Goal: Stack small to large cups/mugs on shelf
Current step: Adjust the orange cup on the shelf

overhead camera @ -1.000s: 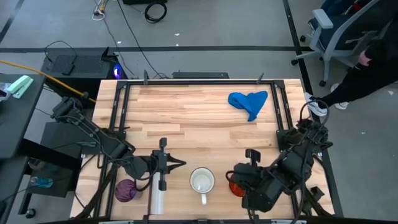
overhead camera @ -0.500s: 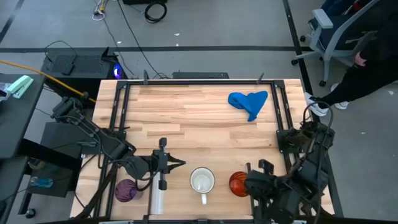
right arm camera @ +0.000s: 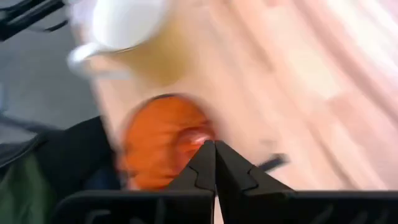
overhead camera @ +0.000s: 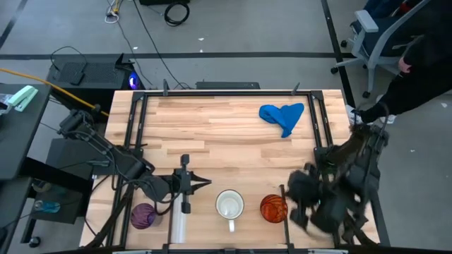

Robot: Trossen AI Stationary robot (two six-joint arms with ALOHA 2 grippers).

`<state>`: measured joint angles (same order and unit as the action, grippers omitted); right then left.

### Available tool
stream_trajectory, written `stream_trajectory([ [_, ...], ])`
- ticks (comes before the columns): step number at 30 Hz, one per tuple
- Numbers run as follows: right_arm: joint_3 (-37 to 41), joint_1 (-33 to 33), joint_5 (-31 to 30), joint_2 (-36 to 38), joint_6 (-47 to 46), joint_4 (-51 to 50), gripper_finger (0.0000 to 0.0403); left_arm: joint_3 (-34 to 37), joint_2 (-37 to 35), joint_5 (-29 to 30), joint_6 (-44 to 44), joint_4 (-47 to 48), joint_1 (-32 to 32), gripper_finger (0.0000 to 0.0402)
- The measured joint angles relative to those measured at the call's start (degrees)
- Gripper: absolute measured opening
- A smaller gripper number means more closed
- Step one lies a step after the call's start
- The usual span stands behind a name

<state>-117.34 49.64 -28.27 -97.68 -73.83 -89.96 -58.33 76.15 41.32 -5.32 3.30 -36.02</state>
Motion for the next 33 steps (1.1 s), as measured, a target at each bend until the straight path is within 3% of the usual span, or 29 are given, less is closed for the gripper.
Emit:
stream_trajectory([
  [9,19.1,-8.6,5.6,18.9,-6.8,-0.1,0.002,0.0,-4.6,0.7,1.5,1.6,2.4,0.0012],
  [14,27.7,-6.7,11.4,24.8,-17.1,-0.1,0.002,0.0,-6.9,2.4,-1.8,8.6,5.4,0.0021],
  [17,31.4,-1.8,12.5,23.8,-20.7,2.7,0.002,0.0,-7.3,2.4,-5.0,12.7,7.2,0.0024],
  [22,33.2,4.3,11.1,17.1,-19.2,13.4,0.002,0.0,-7.3,2.4,-7.4,14.7,9.2,0.0017],
  [33,31.3,3.5,9.3,9.8,-13.6,15.0,0.002,0.0,-7.2,2.4,-8.9,14.7,10.2,0.0023],
])
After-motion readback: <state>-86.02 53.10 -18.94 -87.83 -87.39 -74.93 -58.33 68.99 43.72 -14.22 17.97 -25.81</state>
